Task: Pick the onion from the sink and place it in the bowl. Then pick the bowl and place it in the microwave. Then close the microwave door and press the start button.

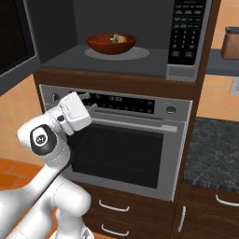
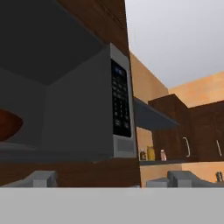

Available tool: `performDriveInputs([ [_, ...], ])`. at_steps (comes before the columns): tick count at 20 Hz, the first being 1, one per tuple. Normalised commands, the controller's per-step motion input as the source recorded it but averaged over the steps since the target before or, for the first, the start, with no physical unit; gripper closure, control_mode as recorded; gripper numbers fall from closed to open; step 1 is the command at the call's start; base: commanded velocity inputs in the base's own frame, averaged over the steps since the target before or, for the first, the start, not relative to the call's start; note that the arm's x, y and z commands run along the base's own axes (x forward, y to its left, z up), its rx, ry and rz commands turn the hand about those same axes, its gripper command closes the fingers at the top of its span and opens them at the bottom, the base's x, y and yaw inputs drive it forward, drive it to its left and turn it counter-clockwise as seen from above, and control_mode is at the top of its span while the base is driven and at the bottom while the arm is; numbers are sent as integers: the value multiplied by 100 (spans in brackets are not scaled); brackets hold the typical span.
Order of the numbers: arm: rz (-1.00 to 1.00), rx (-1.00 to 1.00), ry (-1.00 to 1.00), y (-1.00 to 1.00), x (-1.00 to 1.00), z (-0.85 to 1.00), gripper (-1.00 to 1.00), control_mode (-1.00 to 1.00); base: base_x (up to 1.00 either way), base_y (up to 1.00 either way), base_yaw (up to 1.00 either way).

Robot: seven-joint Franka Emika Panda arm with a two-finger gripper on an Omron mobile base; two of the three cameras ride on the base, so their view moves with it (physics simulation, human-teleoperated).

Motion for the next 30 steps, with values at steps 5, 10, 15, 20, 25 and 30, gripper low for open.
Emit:
performDriveInputs([
  [5, -21, -16, -24, 73, -65, 5, -100, -100, 0, 0, 0],
  [10, -9, -3, -7, 78, -63, 2, -100, -100, 0, 0, 0],
  [15, 1, 0, 0, 76, -48, -3, -100, -100, 0, 0, 0],
  [20, 7, 0, 0, 82, -38, -15, -100, -100, 0, 0, 0],
  [25, 7, 0, -1, 84, -21, -28, -100, -100, 0, 0, 0],
  [30, 6, 0, -5, 100, -10, -4, -100, -100, 0, 0, 0],
])
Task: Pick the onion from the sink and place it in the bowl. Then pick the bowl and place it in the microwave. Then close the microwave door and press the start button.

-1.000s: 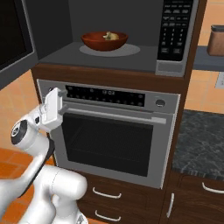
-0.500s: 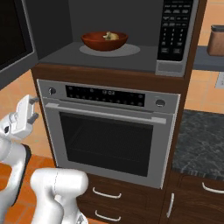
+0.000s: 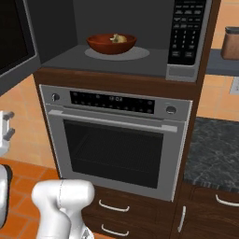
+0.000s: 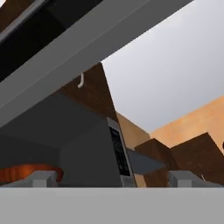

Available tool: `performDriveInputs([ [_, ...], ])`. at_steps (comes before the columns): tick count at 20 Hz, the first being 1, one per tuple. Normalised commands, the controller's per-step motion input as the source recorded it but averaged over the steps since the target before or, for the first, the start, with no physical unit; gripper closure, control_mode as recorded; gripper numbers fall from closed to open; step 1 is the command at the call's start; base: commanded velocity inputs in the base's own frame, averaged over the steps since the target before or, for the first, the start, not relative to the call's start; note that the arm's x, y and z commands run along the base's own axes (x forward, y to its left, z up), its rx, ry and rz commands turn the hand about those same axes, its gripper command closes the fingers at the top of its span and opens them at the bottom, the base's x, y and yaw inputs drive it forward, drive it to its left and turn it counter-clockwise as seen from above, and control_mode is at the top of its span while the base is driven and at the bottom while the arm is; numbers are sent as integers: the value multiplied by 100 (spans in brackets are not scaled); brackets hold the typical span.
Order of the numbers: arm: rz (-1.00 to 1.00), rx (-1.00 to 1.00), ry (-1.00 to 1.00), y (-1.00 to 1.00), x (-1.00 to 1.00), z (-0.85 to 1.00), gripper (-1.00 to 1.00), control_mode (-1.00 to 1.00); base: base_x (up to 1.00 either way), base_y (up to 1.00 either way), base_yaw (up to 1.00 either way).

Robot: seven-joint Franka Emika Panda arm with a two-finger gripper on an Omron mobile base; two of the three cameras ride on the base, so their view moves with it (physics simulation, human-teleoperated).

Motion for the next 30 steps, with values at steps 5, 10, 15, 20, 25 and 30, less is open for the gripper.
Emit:
performDriveInputs([
  [5, 5, 0, -6, 98, -10, 0, -100, -100, 0, 0, 0],
  [10, 2, 1, -12, 44, -22, 42, -100, -100, 0, 0, 0],
  [15, 0, 10, -14, -10, -55, 70, -100, -100, 0, 0, 0],
  [20, 0, 15, -13, -41, -55, 64, -100, -100, 0, 0, 0],
  [25, 2, 19, -16, -80, -42, 35, -100, -100, 0, 0, 0],
  [30, 13, 23, -21, -100, -21, 21, -100, -100, 0, 0, 0],
])
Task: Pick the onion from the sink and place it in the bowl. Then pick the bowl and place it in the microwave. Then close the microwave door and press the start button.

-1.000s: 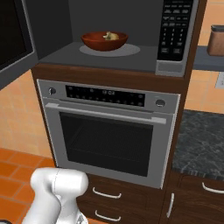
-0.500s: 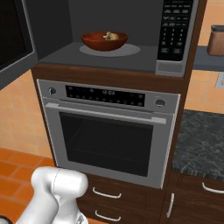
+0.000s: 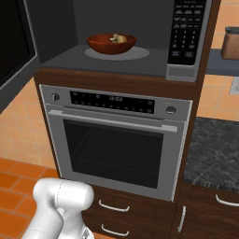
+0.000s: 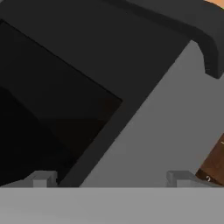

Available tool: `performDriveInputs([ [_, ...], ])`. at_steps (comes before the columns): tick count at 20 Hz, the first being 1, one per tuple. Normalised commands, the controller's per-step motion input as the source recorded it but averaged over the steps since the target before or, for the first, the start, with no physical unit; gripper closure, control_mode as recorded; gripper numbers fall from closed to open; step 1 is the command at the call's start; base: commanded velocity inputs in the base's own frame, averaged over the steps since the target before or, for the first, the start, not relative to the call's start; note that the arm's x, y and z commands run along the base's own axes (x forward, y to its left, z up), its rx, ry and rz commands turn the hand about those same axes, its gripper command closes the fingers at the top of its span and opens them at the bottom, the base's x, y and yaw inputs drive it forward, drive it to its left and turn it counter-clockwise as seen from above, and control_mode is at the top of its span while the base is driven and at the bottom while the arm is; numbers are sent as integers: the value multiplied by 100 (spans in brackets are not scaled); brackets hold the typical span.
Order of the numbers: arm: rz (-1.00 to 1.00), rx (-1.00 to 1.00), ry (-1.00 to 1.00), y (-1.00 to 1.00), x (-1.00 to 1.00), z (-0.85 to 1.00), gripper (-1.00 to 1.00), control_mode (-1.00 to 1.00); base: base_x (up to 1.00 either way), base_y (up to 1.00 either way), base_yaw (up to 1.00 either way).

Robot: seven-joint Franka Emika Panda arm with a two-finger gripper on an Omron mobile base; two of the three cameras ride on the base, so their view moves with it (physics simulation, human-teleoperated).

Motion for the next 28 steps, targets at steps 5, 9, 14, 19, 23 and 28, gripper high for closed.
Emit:
performDriveInputs([
  [5, 29, 28, -11, -95, 11, 28, -100, -100, 0, 0, 0],
  [9, 42, 26, -3, -71, 50, 26, -100, -100, 0, 0, 0],
  [14, 45, 21, 0, -49, 71, 38, -100, -100, 0, 0, 0],
  [19, 35, 16, 0, -12, 92, 21, -100, -100, 0, 0, 0],
  [23, 20, 11, 1, -8, 100, 19, -100, -100, 0, 0, 0],
  [28, 19, 10, 0, -10, 98, 2, -100, -100, 0, 0, 0],
])
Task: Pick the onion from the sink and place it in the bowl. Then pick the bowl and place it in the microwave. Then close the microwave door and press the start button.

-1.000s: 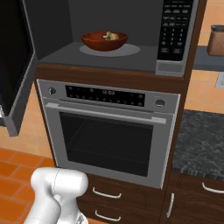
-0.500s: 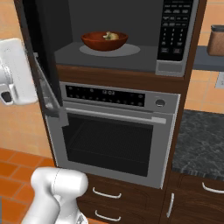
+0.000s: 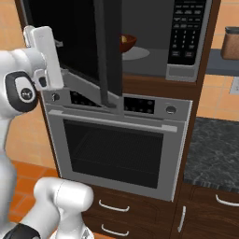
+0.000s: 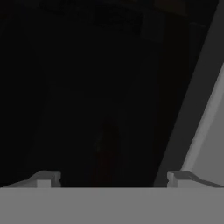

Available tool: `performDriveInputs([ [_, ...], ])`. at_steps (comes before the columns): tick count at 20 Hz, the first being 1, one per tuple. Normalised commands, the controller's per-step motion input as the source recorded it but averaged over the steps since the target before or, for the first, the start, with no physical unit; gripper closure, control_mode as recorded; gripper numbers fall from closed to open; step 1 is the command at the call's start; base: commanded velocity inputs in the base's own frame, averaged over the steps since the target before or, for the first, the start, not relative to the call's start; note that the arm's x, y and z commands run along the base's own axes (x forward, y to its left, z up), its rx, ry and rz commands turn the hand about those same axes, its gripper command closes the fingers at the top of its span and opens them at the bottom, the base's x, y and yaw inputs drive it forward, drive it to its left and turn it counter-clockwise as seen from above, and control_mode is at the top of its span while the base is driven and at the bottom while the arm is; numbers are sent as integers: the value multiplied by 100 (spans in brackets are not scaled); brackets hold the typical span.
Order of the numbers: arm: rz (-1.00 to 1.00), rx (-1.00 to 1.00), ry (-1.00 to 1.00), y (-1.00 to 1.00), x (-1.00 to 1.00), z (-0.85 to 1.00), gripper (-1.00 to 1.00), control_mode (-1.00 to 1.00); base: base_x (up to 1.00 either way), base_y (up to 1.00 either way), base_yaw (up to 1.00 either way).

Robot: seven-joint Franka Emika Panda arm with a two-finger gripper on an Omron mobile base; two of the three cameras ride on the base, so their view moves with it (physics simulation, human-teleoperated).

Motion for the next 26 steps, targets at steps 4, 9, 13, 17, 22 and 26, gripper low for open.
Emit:
performDriveInputs([
  [4, 14, 8, 1, -1, 95, 0, -100, -100, 0, 0, 0],
  [9, 13, 6, 2, -1, 92, 0, -100, -100, 0, 0, 0],
  [13, 13, 5, 4, 0, 93, 0, -100, -100, 0, 0, 0],
  [17, 12, 4, 2, 0, 73, 0, -100, -100, 0, 0, 0],
  [22, 14, 1, 1, 0, 21, 0, -100, -100, 0, 0, 0],
  [26, 9, 2, 0, -41, -60, 10, -100, -100, 0, 0, 0],
])
